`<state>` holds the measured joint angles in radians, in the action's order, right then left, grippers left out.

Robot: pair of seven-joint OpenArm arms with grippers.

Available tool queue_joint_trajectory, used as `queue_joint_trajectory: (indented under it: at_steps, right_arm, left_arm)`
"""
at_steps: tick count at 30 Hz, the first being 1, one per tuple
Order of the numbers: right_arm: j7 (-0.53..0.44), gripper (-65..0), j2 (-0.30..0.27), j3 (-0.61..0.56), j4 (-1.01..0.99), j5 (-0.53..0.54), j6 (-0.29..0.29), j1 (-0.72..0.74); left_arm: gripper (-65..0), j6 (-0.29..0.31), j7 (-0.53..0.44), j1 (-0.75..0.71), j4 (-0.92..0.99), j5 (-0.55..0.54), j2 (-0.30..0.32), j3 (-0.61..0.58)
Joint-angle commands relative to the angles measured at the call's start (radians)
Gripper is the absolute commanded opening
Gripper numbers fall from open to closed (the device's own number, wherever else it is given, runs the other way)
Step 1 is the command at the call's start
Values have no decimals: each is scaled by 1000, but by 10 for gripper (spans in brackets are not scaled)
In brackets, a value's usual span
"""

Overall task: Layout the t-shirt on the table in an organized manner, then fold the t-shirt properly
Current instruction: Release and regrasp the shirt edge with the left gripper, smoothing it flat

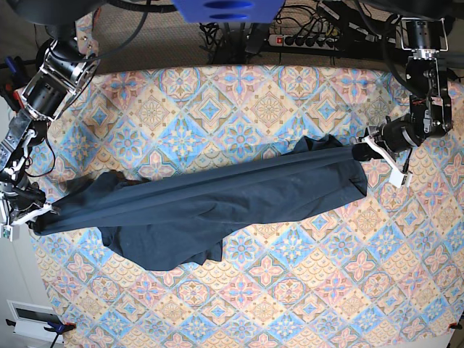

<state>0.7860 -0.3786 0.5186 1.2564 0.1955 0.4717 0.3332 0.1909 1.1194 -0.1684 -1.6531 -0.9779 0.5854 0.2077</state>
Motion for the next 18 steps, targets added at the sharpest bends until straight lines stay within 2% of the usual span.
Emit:
queue_joint_trajectory:
  at_steps: [1,5,12,14,18]
  right_arm:
    - [-53,-639,-27,5,19,-14,-15,31]
    - [-70,-639,-27,4,16,-15,-15,31]
    - [-72,-639,-26,5,16,-20,-15,31]
    - [-72,-639,-26,7,16,-20,-15,31]
    - [-72,-639,-26,7,16,-20,-15,31]
  left_arm:
    - [-643,-3,-8,10,-15,4,32,11]
    - [-643,34,-12,10,-11,6,67,-32]
    - [-636,43,-8,17,-14,3,69,-4]
    - [-590,43,14,16,-15,1,71,-38]
    - [-453,43,118,17,-48,6,67,-90]
